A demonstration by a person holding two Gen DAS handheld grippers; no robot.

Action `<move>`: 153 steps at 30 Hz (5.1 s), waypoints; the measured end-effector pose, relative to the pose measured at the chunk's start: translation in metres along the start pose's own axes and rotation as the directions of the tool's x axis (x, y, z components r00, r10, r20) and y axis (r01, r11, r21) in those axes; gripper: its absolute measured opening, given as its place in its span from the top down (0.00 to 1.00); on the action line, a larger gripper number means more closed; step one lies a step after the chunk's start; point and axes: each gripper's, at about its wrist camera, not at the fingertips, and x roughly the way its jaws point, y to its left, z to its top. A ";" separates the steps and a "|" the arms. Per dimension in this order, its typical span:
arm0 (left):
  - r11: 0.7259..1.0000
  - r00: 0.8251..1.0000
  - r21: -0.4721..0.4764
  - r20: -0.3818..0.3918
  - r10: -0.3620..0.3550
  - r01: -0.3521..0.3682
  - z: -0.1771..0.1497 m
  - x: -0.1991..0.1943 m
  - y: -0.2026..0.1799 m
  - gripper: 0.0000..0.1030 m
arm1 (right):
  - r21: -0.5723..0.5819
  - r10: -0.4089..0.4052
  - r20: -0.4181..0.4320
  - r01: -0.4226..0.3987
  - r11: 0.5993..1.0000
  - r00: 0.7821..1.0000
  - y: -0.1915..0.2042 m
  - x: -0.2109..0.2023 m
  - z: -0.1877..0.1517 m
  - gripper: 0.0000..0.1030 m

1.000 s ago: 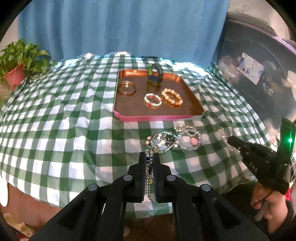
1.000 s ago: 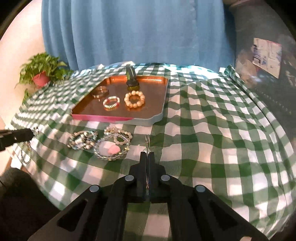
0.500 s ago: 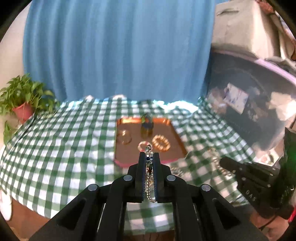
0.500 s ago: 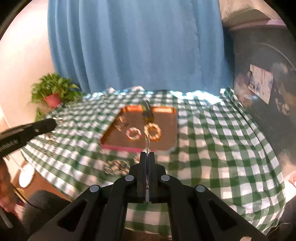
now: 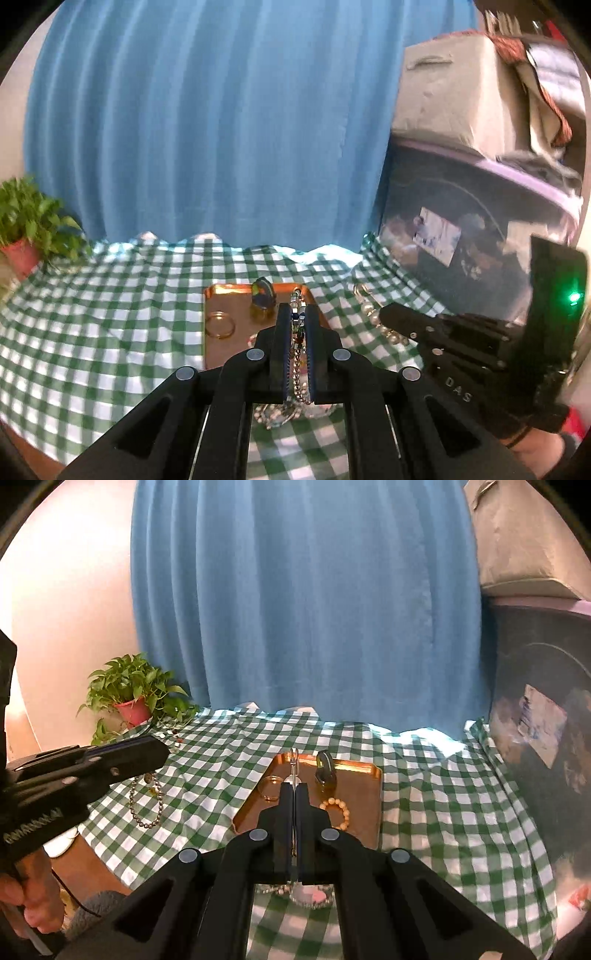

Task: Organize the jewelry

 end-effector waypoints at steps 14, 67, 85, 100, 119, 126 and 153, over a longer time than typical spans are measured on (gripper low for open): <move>0.965 0.984 -0.190 0.024 -0.179 0.180 0.024 0.120 0.064 0.93 | 0.085 0.037 -0.053 -0.032 0.996 0.998 -0.044 0.119 0.005 1.00; 0.964 0.904 -0.070 -0.368 0.216 -0.258 -0.064 0.209 0.057 0.20 | 0.234 -0.006 -0.307 0.081 0.969 0.952 -0.099 0.204 -0.076 0.42; 0.978 0.941 -0.037 -0.285 0.184 -0.203 -0.091 -0.004 -0.002 0.19 | 0.173 -0.076 -0.189 0.110 0.979 0.979 -0.014 -0.016 -0.078 0.28; 0.985 0.974 -0.022 -0.154 0.165 -0.171 -0.114 -0.019 0.001 0.19 | 0.145 -0.044 -0.188 0.073 0.987 0.981 -0.003 -0.043 -0.111 0.25; 0.999 0.951 -0.008 -0.308 0.027 -0.031 -0.144 0.106 0.044 0.68 | 0.174 0.029 -0.188 0.004 0.985 0.982 -0.035 0.046 -0.115 0.67; 0.999 0.932 0.034 -0.363 -0.018 0.033 -0.140 0.154 0.038 0.79 | 0.126 0.043 -0.326 -0.001 0.992 0.945 -0.053 0.106 -0.131 0.89; 0.996 0.929 -0.091 -0.367 -0.048 0.015 -0.145 0.114 0.065 0.96 | 0.065 0.022 -0.230 -0.007 0.998 0.973 -0.054 0.074 -0.115 0.94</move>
